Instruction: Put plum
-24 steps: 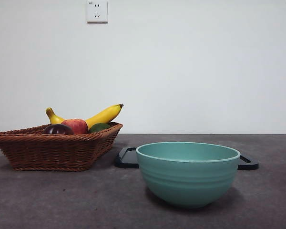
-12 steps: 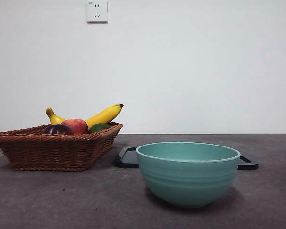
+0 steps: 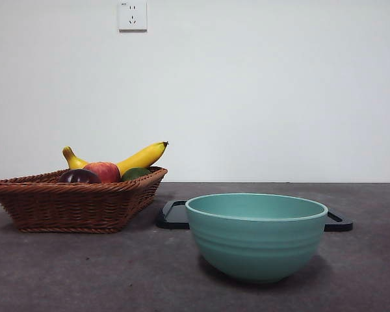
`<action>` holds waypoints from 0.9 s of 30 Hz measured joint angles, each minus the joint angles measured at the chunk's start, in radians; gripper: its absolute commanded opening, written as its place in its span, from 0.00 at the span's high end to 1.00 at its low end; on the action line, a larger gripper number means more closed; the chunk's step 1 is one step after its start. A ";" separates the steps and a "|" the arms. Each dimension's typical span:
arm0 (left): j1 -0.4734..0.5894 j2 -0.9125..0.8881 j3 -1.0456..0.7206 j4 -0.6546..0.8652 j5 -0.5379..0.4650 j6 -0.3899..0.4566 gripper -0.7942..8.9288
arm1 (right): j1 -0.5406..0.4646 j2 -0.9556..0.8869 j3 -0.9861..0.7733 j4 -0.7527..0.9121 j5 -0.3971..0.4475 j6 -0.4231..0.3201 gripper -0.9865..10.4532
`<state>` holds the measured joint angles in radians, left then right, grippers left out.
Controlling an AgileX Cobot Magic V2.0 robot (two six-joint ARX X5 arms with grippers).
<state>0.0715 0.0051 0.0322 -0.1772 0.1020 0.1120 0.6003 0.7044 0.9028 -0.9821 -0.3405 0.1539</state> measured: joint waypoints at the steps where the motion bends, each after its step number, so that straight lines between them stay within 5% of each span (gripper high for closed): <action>1: 0.000 0.000 0.000 0.000 0.000 0.000 0.91 | 0.000 0.000 0.000 0.000 0.000 0.000 0.91; 23: 0.000 0.000 0.000 0.000 0.000 -0.002 0.91 | 0.000 0.000 0.000 0.001 0.000 -0.002 0.91; 27: 0.000 0.000 0.000 0.000 0.000 -0.002 0.91 | -0.024 -0.005 0.000 0.059 0.035 -0.052 0.91</action>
<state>0.0715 0.0051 0.0322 -0.1772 0.1020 0.1101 0.5758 0.6991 0.9024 -0.9230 -0.3050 0.1017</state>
